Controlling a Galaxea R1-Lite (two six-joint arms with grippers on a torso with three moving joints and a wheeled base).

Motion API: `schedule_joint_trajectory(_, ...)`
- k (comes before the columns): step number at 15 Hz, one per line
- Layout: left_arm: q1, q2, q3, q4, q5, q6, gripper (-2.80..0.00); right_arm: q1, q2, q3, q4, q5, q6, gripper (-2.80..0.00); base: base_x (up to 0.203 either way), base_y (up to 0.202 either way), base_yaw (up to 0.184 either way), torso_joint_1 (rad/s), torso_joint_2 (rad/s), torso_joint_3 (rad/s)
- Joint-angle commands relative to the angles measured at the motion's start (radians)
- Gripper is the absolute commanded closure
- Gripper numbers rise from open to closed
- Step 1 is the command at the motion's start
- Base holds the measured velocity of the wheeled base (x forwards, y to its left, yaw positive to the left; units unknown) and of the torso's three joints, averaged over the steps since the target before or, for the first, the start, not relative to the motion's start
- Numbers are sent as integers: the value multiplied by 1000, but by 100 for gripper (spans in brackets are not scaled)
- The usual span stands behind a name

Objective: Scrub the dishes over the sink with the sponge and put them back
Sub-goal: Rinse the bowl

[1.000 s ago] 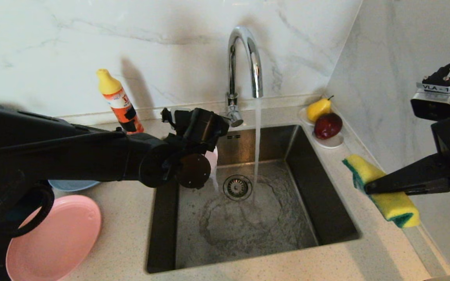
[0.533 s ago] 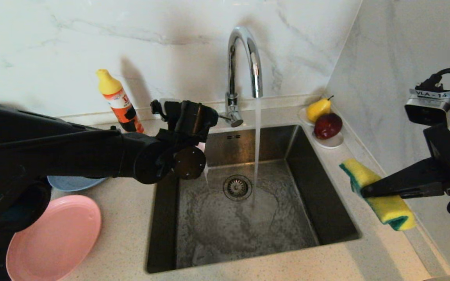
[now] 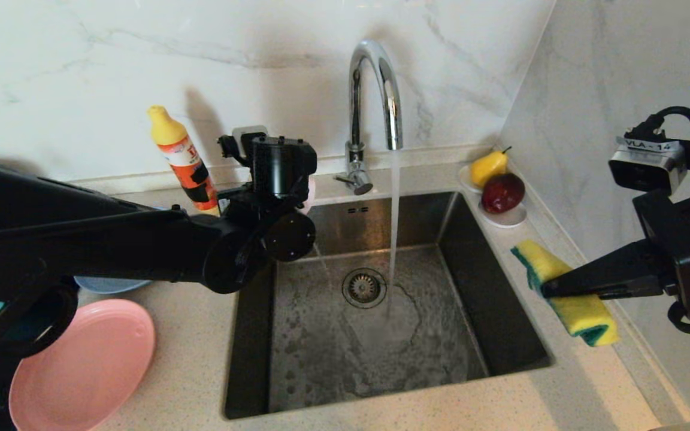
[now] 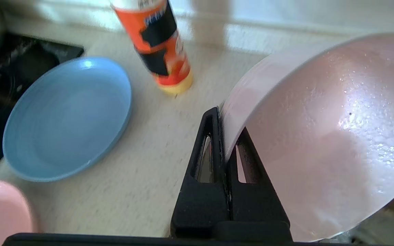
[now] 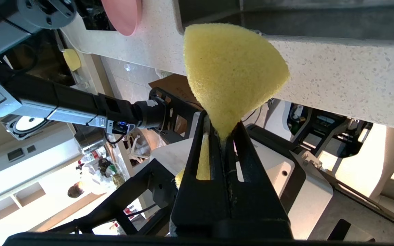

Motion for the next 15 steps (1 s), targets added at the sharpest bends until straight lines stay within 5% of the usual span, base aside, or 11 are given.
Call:
schedule_joint_trajectory(1, 0, -13, 47, -168, 1, 73, 0, 2, 11, 5, 5, 5, 3, 0, 0, 0, 0, 0, 0, 0)
schedule_joint_trajectory(8, -2, -28, 134, -672, -81, 410, 0, 0, 18, 10, 5, 11, 2, 0, 0, 0, 0, 0, 0, 0)
schedule_joint_trajectory(13, -1, -27, 157, -680, -86, 421, 0, 0, 13, 10, 5, 10, 3, 0, 0, 0, 0, 0, 0, 0)
schedule_joint_trajectory(15, 2, -35, 154, -596, -86, 418, 0, 0, 10, 10, 5, 10, 3, 0, 0, 0, 0, 0, 0, 0)
